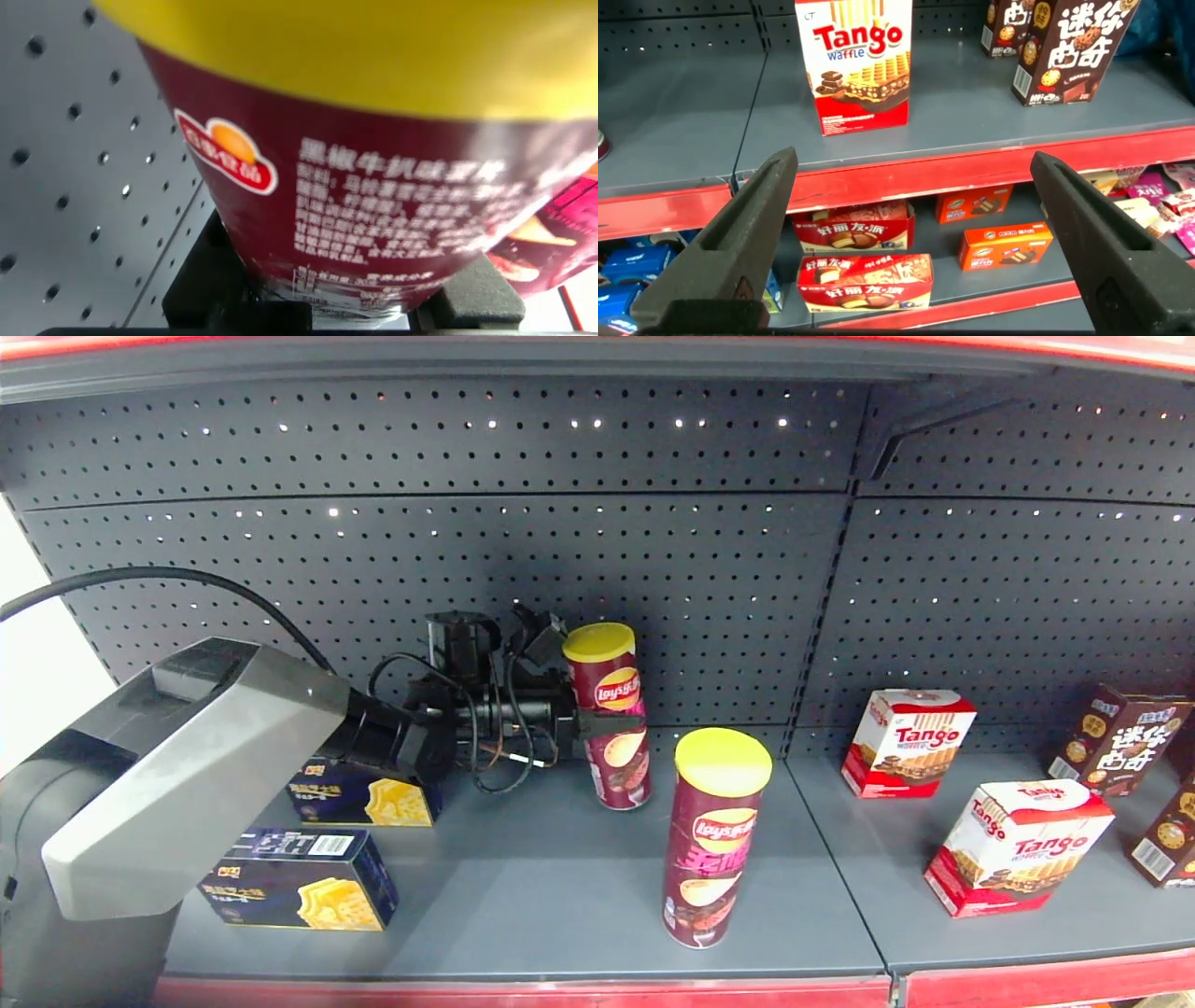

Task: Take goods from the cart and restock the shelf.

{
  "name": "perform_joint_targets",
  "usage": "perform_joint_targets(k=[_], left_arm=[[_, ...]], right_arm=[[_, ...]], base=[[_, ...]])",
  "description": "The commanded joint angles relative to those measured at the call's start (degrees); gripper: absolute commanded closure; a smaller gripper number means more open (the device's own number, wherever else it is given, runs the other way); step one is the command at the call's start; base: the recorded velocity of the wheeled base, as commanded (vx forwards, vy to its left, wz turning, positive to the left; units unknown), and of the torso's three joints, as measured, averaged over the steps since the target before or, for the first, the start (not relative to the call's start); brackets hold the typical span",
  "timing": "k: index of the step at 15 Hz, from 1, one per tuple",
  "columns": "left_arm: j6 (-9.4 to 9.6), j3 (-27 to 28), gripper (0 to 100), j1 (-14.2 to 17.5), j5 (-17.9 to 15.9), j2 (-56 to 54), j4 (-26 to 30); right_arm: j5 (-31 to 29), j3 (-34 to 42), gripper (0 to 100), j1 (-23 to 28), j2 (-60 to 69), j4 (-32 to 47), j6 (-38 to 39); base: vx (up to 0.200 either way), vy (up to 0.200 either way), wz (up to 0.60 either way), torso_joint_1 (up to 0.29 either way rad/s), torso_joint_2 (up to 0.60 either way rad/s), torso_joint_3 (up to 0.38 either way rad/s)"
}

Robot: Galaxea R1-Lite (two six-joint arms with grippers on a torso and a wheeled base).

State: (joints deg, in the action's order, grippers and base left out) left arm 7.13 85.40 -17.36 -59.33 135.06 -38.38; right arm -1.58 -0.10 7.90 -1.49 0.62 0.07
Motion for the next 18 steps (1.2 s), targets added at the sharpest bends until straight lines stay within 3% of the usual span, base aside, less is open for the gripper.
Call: perform_joint_targets(k=[1, 18], left_arm=[[-0.01, -0.05, 100, 0.31, 0.01, 0.12, 0.06], [0.08, -0.32, 100, 1.36, 0.09, 1.7, 0.06]], right_arm=[[0.0, 0.01, 0, 0.01, -0.09, -0.01, 0.01], [0.0, 0.01, 0, 0.01, -0.09, -0.01, 0.01]], base=[[0.0, 0.0, 0.0, 0.0, 0.0, 0.0], [0.0, 0.0, 0.0, 0.0, 0.0, 0.0]])
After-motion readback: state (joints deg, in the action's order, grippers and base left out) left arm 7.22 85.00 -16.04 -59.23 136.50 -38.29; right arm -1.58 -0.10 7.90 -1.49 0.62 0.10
